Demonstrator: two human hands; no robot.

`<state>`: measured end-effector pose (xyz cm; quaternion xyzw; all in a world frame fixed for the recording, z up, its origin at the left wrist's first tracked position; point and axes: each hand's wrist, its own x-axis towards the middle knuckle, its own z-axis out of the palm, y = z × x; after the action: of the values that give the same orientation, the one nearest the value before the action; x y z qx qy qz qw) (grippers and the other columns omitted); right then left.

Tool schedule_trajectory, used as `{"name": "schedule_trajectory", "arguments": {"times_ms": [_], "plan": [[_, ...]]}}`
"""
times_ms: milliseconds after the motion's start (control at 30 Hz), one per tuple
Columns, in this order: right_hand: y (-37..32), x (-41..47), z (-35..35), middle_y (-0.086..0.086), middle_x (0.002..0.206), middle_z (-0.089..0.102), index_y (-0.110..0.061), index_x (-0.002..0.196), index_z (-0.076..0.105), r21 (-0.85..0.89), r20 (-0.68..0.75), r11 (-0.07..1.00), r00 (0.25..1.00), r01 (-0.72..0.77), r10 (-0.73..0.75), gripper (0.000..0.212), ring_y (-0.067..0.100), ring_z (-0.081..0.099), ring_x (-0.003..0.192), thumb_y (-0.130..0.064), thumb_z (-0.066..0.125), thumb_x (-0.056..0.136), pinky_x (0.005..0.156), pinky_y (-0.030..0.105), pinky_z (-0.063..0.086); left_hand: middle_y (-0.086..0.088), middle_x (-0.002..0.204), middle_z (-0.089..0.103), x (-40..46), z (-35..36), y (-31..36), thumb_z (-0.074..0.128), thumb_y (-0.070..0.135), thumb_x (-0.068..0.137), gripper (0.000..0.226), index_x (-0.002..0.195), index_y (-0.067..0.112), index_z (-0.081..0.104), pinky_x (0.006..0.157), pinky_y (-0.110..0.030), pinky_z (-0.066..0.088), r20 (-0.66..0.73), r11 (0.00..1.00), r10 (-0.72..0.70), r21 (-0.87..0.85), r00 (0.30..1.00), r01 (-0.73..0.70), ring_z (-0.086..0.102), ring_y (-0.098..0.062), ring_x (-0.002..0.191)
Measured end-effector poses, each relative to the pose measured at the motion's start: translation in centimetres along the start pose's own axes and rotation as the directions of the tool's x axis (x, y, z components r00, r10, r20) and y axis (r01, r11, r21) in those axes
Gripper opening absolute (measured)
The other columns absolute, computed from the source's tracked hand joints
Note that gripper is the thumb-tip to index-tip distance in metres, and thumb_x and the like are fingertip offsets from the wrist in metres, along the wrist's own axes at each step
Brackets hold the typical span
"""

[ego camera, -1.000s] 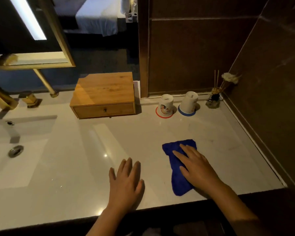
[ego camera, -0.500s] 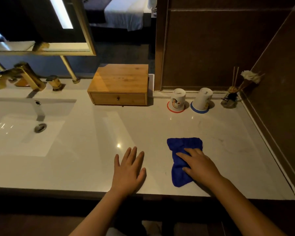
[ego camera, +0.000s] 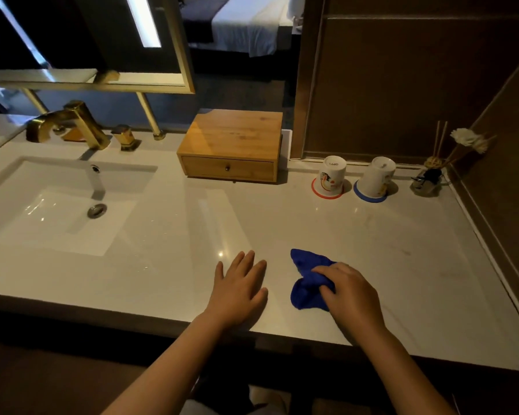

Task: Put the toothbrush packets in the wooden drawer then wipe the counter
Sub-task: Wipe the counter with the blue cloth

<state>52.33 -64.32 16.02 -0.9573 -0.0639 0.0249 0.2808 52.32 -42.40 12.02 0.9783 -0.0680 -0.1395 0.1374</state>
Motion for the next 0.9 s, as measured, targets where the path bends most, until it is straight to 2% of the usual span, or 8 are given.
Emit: {"name": "schedule_trajectory", "arguments": {"times_ms": [167,333,500,600,733,800,900], "plan": [[-2.6,1.0,-0.5,-0.002,0.105,0.063,-0.026,0.111,0.063,0.1,0.005,0.993,0.998,0.057,-0.058,0.027,0.009,0.053,0.09,-0.014,0.056,0.088,0.067,0.015,0.038,0.001,0.159,0.012,0.1,-1.7,-0.8,0.035,0.05,0.092,0.061,0.146,0.032,0.016,0.117,-0.047,0.0,-0.071,1.0,0.011,0.023,0.997,-0.01,0.003,-0.018,0.147],[-5.2,1.6,-0.3,-0.002,0.101,0.064,-0.027,0.107,0.064,0.158,0.021,0.985,0.997,0.066,-0.07,0.028,0.013,0.056,0.088,-0.01,0.056,0.086,0.072,0.023,0.041,0.004,0.158,0.018,-1.4,-4.4,-4.3,0.028,0.052,0.092,0.058,0.146,0.032,0.019,0.119,-0.045,0.002,-0.198,1.0,0.011,0.023,0.98,-0.007,0.01,-0.015,0.147],[-7.1,1.6,0.0,-0.004,0.098,0.063,-0.028,0.103,0.065,0.157,0.03,0.987,0.999,0.03,-0.036,0.028,0.014,0.057,0.087,-0.008,0.056,0.086,0.072,0.025,0.041,0.001,0.149,0.04,-3.0,-6.7,-12.5,0.024,0.05,0.088,0.06,0.141,0.026,0.036,0.116,-0.042,0.015,-0.324,0.999,-0.011,0.041,0.946,0.025,0.031,-0.015,0.14],[-9.1,1.6,0.9,-0.007,0.098,0.062,-0.027,0.107,0.064,0.12,0.027,0.993,0.999,0.02,-0.023,0.03,0.013,0.056,0.089,-0.008,0.058,0.085,0.074,0.025,0.041,0.0,0.144,0.046,-3.6,-7.9,-18.0,0.023,0.049,0.087,0.06,0.138,0.023,0.042,0.114,-0.04,0.019,-0.356,0.998,-0.048,0.026,0.933,0.061,0.038,-0.016,0.136],[-13.1,2.0,3.2,-0.012,0.099,0.06,-0.028,0.109,0.063,0.076,0.009,0.997,1.0,-0.005,0.004,0.031,0.011,0.055,0.091,-0.01,0.06,0.084,0.075,0.024,0.04,-0.002,0.142,0.048,-3.6,-9.4,-26.0,0.024,0.047,0.087,0.06,0.136,0.02,0.045,0.114,-0.042,0.022,-0.384,0.995,-0.085,0.009,0.919,0.096,0.04,-0.018,0.134],[-15.6,2.0,4.8,-0.014,0.097,0.057,-0.027,0.11,0.063,0.054,-0.015,0.998,0.999,-0.031,0.032,0.031,0.009,0.053,0.089,-0.01,0.061,0.084,0.074,0.023,0.039,-0.004,0.144,0.046,-3.4,-9.9,-29.9,0.03,0.042,0.09,0.054,0.137,0.019,0.044,0.114,-0.044,0.023,-0.387,0.994,-0.108,-0.011,0.916,0.113,0.039,-0.02,0.135],[-19.2,2.0,7.2,-0.014,0.097,0.057,-0.026,0.11,0.063,0.041,-0.061,0.995,0.993,-0.096,0.098,0.031,0.008,0.051,0.088,-0.01,0.06,0.084,0.076,0.025,0.039,-0.004,0.149,0.039,-3.5,-9.9,-35.1,0.038,0.035,0.094,0.048,0.141,0.021,0.038,0.116,-0.043,0.016,-0.31,0.99,-0.141,-0.017,0.94,0.143,0.031,-0.021,0.14]]}}
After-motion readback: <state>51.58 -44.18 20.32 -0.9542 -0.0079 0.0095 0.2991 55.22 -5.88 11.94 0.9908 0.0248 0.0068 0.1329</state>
